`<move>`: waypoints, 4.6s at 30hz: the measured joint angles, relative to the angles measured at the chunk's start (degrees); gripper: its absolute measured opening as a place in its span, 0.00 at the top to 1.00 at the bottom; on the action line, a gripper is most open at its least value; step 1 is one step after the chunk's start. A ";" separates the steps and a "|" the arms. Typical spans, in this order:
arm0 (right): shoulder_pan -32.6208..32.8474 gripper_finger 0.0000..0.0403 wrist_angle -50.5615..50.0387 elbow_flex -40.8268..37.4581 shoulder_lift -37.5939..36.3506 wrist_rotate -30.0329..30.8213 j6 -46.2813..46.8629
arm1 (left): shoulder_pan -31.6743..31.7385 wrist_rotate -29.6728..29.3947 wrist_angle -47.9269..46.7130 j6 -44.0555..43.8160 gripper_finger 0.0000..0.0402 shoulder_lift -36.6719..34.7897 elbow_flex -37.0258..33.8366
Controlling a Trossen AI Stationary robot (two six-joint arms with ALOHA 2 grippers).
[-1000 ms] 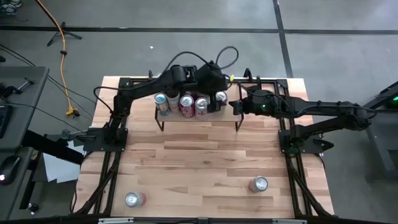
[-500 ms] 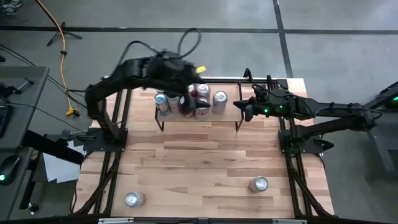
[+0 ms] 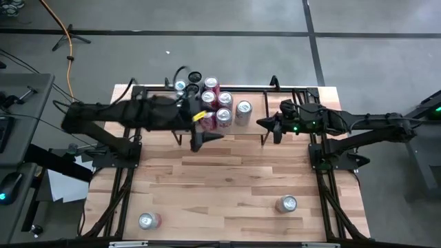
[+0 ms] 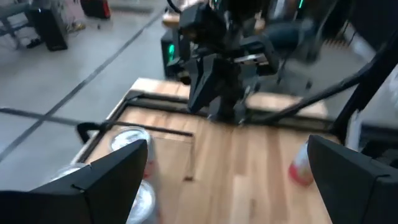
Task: Place canned beverage on shelf
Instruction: Put the red-silver soda can aligned with the other red-silver soda cans on the shelf
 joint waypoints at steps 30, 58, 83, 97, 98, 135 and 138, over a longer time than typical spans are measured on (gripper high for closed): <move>3.22 1.00 6.19 0.00 16.52 14.07 27.10 | -5.78 -6.67 24.58 -9.21 0.62 -23.41 -34.92; -8.45 1.00 5.95 0.00 16.83 14.35 26.76 | -6.85 -6.86 54.37 -15.83 1.00 -33.82 -56.74; -21.19 1.00 9.43 0.02 14.39 8.29 16.56 | -6.85 -9.70 52.19 -15.54 1.00 -33.78 -56.74; -15.97 1.00 5.57 0.04 19.23 5.52 20.80 | -6.85 -9.70 53.19 -14.35 1.00 -33.78 -56.72; -15.95 1.00 6.48 0.04 19.85 5.51 20.81 | -6.85 -9.70 53.18 -14.41 1.00 -33.78 -56.72; -19.72 1.00 18.17 0.19 24.64 -1.45 20.11 | -6.85 -10.92 52.89 -15.81 1.00 -33.78 -56.72; -19.02 1.00 14.59 0.90 24.24 -2.44 17.33 | -6.85 -10.90 52.93 -15.83 1.00 -33.78 -56.72</move>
